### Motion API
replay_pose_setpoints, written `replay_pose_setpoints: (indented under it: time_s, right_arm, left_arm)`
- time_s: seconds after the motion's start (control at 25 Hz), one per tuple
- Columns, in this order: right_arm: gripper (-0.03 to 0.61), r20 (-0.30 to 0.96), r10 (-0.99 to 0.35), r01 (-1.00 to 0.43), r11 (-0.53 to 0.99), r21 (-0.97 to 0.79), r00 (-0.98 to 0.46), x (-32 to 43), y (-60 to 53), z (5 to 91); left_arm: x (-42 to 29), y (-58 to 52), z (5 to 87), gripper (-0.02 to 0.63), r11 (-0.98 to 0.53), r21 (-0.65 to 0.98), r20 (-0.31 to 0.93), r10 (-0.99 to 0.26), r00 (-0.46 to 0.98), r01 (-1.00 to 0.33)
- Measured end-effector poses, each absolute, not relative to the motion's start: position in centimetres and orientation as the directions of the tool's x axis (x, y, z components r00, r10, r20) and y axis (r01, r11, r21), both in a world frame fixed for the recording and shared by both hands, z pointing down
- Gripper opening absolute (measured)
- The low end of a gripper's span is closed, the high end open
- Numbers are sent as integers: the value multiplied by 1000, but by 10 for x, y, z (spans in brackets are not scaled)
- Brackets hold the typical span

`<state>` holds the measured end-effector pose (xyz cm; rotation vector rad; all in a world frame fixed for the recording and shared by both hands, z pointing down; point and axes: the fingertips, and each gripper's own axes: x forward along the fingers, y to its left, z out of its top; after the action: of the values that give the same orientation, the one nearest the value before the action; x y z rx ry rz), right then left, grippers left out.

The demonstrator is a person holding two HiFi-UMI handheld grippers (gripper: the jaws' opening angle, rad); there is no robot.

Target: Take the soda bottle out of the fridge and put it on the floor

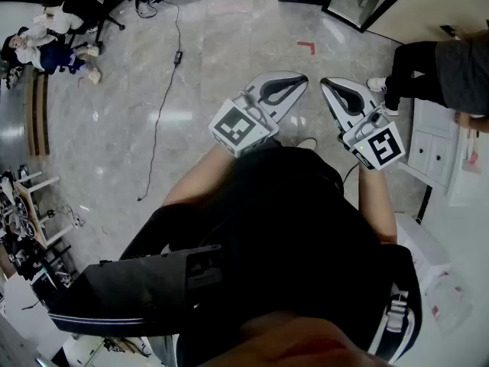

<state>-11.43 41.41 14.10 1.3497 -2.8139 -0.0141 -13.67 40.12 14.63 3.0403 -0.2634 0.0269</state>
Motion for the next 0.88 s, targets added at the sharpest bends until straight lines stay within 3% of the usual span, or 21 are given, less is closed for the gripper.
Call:
replay_pose_setpoints:
  time_s: [0.88]
  right_arm:
    - [12,-30,-804,-804,594,-21,-593,-68,454,143]
  left_arm:
    - [-107,438,162,5,-975,111,54,-188,981,-193]
